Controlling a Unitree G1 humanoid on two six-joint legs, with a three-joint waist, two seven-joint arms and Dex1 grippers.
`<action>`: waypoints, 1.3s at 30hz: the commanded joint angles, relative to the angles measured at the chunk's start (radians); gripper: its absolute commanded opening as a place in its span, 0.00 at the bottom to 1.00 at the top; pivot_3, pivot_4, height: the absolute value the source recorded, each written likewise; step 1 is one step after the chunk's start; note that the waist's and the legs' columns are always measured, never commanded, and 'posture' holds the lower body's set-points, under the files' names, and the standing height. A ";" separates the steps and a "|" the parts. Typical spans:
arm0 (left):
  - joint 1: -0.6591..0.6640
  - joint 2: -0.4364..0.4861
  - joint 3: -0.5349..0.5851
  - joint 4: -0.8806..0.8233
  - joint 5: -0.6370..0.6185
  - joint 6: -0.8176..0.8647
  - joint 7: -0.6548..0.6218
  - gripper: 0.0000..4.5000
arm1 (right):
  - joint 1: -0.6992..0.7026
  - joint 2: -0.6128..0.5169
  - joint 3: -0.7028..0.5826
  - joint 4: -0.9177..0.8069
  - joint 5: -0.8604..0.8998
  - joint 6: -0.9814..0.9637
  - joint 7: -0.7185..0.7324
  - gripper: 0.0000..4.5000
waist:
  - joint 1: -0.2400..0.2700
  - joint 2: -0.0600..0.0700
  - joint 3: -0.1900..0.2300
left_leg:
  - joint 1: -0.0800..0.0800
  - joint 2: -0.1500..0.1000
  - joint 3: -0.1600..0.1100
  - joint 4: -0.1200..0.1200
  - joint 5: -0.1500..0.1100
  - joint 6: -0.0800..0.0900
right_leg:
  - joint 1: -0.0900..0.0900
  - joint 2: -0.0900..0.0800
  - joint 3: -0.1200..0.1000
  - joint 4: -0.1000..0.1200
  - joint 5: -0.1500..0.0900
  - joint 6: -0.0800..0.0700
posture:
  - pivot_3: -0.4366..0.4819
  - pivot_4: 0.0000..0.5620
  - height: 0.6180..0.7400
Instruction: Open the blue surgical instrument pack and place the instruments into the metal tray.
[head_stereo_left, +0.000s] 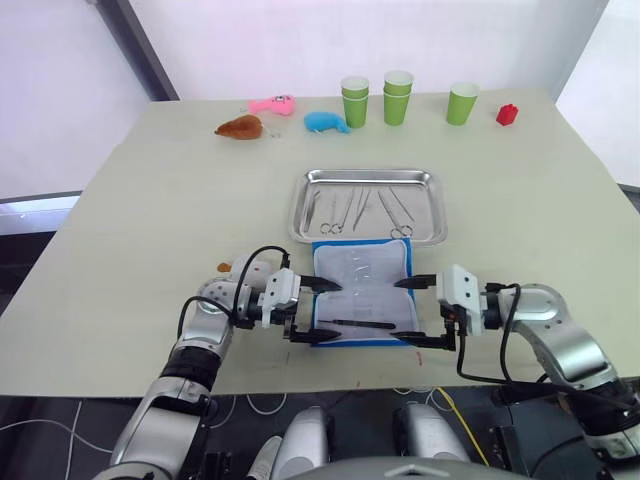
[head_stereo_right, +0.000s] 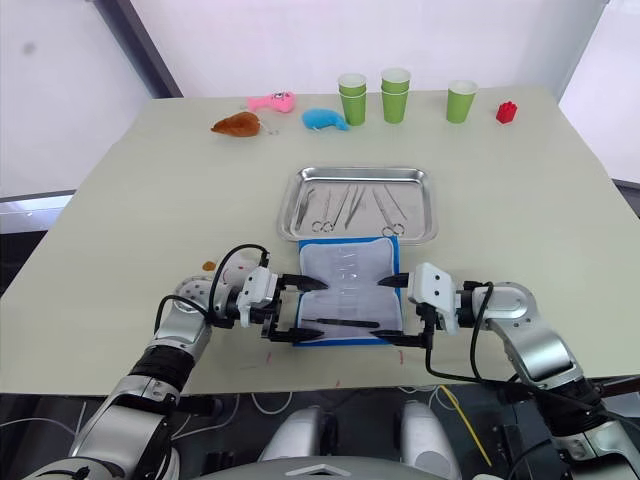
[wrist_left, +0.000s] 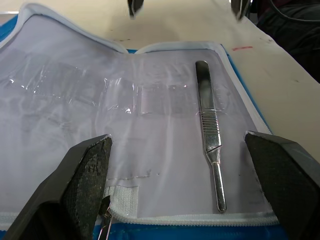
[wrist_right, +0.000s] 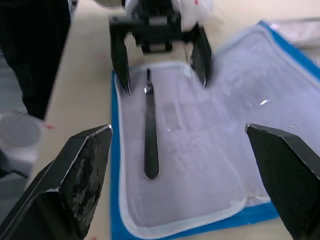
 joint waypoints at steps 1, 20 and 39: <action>0.060 0.000 -0.065 0.092 0.077 0.022 -0.008 1.00 | -0.044 0.035 0.021 0.032 -0.036 -0.024 -0.039 0.99 | -0.001 0.000 0.000 | 0.000 0.000 0.000 0.000 0.000 0.000 | 0.000 0.000 0.000 0.000 0.000 0.000 | 0.48 0.27 1.00; 0.059 0.000 -0.066 0.083 0.075 0.025 -0.007 1.00 | -0.088 -0.020 0.174 0.188 -0.197 -0.031 0.027 0.83 | -0.003 -0.002 -0.005 | 0.001 0.000 0.000 0.000 0.000 0.000 | 0.001 0.000 0.000 0.001 0.000 0.000 | 0.48 0.27 1.00; 0.063 -0.003 -0.069 0.069 0.076 0.029 0.001 1.00 | -0.084 -0.055 0.153 0.113 -0.185 -0.025 0.023 0.01 | -0.006 -0.011 -0.009 | 0.014 0.000 0.001 -0.001 0.000 0.000 | 0.012 -0.001 0.001 0.000 -0.002 -0.004 | 0.48 0.27 1.00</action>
